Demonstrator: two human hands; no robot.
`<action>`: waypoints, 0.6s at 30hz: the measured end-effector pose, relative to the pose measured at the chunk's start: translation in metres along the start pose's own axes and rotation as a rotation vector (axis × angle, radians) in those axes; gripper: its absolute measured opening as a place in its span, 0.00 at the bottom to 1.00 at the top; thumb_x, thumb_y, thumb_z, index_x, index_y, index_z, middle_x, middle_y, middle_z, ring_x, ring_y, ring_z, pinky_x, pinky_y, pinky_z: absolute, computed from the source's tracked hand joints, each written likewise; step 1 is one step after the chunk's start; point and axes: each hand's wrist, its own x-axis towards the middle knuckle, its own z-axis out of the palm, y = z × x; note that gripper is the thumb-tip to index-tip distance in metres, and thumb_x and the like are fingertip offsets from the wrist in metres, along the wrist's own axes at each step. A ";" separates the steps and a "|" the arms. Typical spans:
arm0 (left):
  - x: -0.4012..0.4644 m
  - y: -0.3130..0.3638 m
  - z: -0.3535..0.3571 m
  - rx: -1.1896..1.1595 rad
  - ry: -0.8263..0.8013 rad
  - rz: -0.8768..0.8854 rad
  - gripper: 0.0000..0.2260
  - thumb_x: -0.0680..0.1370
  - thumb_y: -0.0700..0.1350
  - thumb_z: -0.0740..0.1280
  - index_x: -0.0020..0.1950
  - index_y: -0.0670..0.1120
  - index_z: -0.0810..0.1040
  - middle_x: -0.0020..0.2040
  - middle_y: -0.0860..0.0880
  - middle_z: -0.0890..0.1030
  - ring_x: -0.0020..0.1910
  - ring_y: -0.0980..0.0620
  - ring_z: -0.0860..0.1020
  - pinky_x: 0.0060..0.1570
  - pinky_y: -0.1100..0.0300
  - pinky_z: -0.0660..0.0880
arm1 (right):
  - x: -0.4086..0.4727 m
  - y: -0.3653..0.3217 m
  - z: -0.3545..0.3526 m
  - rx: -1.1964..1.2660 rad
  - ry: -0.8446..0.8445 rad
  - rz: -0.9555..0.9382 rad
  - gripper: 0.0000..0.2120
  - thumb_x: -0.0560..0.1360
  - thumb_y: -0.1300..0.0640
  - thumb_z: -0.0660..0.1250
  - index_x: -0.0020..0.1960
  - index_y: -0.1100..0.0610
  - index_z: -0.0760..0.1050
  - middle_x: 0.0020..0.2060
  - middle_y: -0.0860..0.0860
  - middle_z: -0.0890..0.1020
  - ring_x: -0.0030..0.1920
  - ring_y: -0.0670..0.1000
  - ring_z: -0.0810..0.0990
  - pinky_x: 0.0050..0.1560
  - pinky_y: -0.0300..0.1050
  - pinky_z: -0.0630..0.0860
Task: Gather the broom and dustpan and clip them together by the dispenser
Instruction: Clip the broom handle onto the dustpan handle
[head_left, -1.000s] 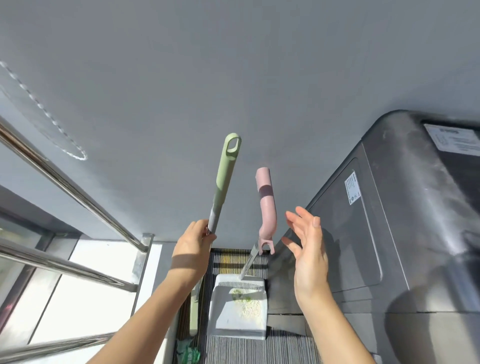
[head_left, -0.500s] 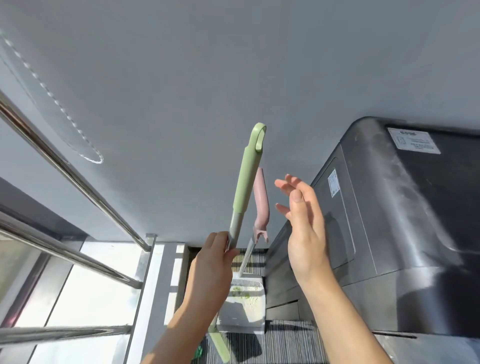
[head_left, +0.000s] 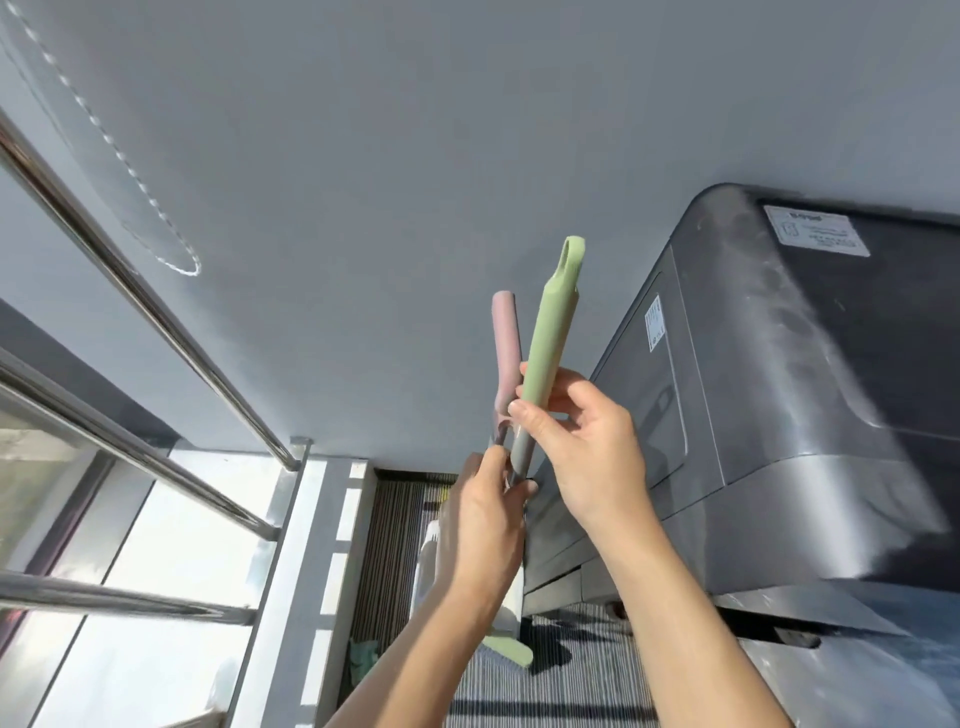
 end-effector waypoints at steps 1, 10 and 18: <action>0.002 -0.001 0.002 -0.060 0.008 -0.040 0.16 0.75 0.35 0.66 0.35 0.49 0.62 0.31 0.53 0.67 0.29 0.56 0.70 0.28 0.63 0.65 | 0.002 0.004 0.001 -0.020 0.001 0.000 0.09 0.70 0.56 0.73 0.50 0.50 0.81 0.47 0.50 0.86 0.47 0.48 0.84 0.48 0.45 0.80; 0.029 -0.028 0.006 0.039 -0.025 -0.074 0.07 0.74 0.43 0.69 0.39 0.47 0.72 0.38 0.49 0.79 0.35 0.49 0.76 0.37 0.53 0.72 | 0.018 0.021 0.014 -0.122 0.122 0.024 0.06 0.68 0.54 0.76 0.44 0.51 0.82 0.42 0.45 0.86 0.42 0.39 0.82 0.39 0.27 0.72; 0.040 -0.031 0.003 0.052 -0.007 -0.103 0.08 0.72 0.43 0.71 0.38 0.48 0.72 0.37 0.51 0.78 0.35 0.51 0.74 0.35 0.58 0.70 | 0.025 0.018 0.019 -0.104 0.123 -0.026 0.07 0.70 0.55 0.76 0.43 0.43 0.82 0.41 0.44 0.82 0.42 0.46 0.83 0.46 0.41 0.78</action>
